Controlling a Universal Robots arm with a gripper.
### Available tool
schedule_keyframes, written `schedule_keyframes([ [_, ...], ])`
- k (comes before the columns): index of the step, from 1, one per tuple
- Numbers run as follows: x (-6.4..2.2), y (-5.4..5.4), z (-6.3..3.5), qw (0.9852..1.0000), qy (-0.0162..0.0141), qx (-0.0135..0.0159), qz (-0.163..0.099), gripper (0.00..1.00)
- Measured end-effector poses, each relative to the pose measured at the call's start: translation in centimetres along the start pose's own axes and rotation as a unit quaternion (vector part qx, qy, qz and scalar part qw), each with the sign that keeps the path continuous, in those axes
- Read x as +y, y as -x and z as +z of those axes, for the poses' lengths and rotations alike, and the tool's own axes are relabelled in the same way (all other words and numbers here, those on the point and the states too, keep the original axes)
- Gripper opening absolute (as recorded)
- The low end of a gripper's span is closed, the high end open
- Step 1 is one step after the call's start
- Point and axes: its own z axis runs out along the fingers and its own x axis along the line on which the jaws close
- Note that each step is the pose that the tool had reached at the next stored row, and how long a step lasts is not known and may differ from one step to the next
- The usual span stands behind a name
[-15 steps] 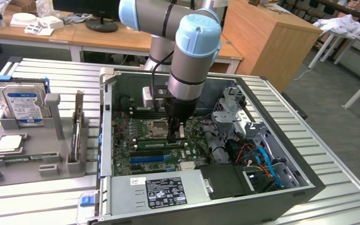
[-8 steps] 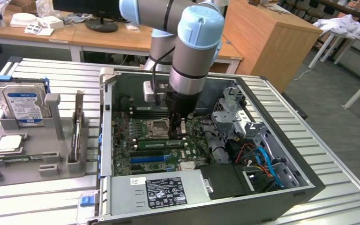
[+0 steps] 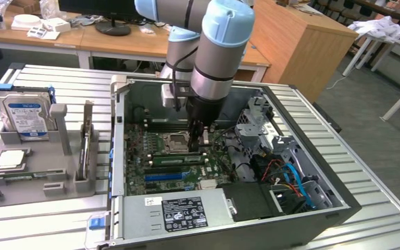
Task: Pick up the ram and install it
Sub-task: 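Insert the ram into the slot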
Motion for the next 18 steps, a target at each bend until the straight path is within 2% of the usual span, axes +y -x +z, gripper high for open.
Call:
schedule_keyframes([
  [9, -0.3, 0.1, -1.51, 1.0, 0.0079, 0.0, 0.0, 0.2],
  [10, -0.43, 0.1, -2.61, 0.9999, 0.0112, 0.0001, 0.001, 0.2],
  [16, -0.51, 0.2, -3.95, 0.9999, 0.014, 0.0, 0.001, 0.2],
  [17, -0.56, 0.3, -4.92, 0.9999, 0.0154, 0.0001, 0.001, 0.2],
  [18, -0.57, 0.3, -5.15, 0.9999, 0.0158, 0.0001, 0.001, 0.2],
])
